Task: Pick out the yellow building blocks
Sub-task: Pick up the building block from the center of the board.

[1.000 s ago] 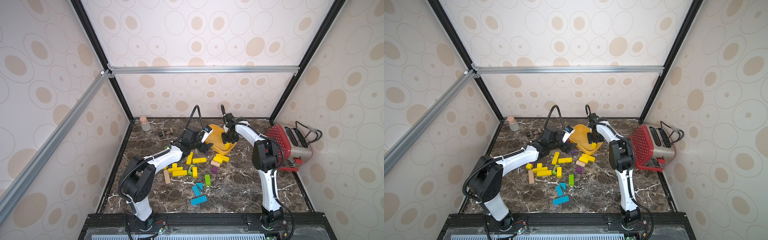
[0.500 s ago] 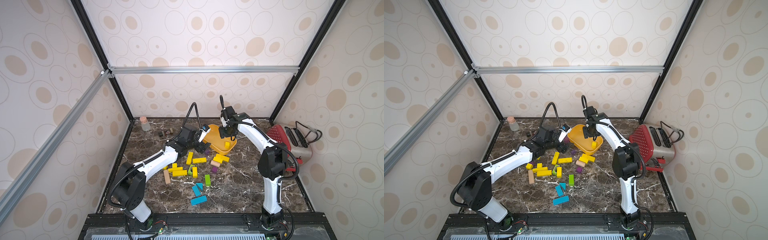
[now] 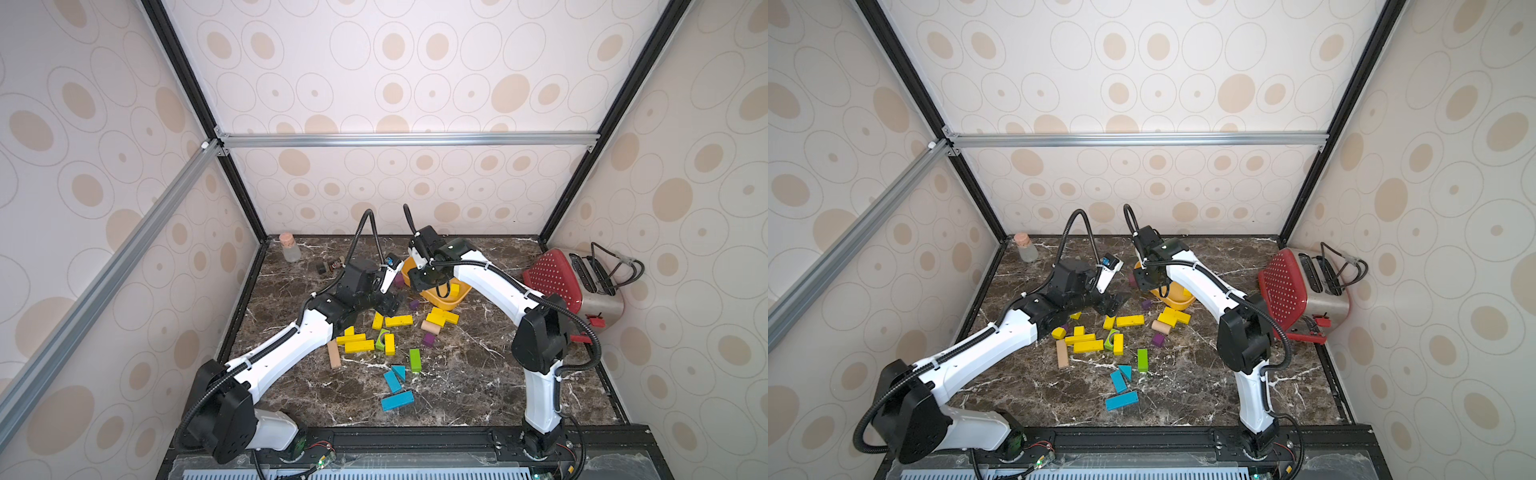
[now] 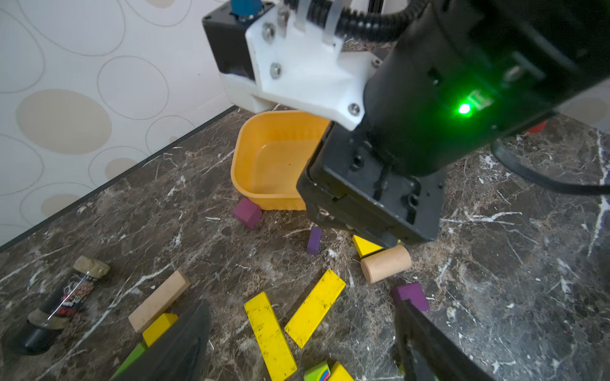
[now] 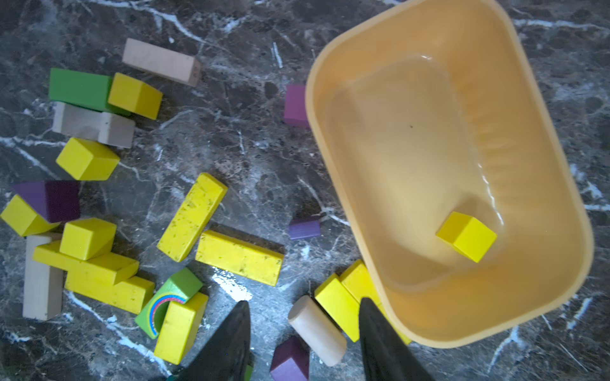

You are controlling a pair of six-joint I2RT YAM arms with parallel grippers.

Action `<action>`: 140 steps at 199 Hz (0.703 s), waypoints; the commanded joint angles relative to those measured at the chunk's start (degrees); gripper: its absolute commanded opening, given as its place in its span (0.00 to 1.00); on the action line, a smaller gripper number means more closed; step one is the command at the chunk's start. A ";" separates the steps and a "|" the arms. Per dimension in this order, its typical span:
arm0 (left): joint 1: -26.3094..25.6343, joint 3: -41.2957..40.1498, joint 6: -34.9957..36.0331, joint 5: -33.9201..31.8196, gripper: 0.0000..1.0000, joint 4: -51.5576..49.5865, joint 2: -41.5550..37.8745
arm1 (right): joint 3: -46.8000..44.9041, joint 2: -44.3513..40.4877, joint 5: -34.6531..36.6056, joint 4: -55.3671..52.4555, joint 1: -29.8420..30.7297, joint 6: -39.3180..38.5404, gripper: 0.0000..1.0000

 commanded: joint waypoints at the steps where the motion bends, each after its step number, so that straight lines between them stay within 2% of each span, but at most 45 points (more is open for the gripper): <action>1: 0.05 -2.52 -2.19 -2.25 0.87 -4.51 -5.24 | -0.66 -1.36 -0.32 2.02 2.81 2.08 0.54; 27: 0.00 -5.47 -2.71 -4.58 0.88 -9.44 -11.61 | -4.77 -2.18 -0.23 9.63 6.57 4.09 0.54; 49: 0.10 -8.05 -3.31 -7.47 0.89 -13.41 -17.55 | -4.23 0.02 -0.91 11.62 8.77 7.23 0.55; 75: 0.10 -11.04 -4.94 -11.14 0.91 -17.42 -24.35 | -1.77 4.02 -0.90 10.91 10.70 10.85 0.54; 113: 0.22 -15.59 -11.93 -16.49 0.94 -21.83 -32.54 | 1.69 9.42 -1.74 10.14 12.08 16.31 0.54; 140: 0.22 -17.67 -14.60 -16.60 0.96 -23.02 -35.15 | 7.35 14.09 -0.88 4.85 12.35 17.74 0.55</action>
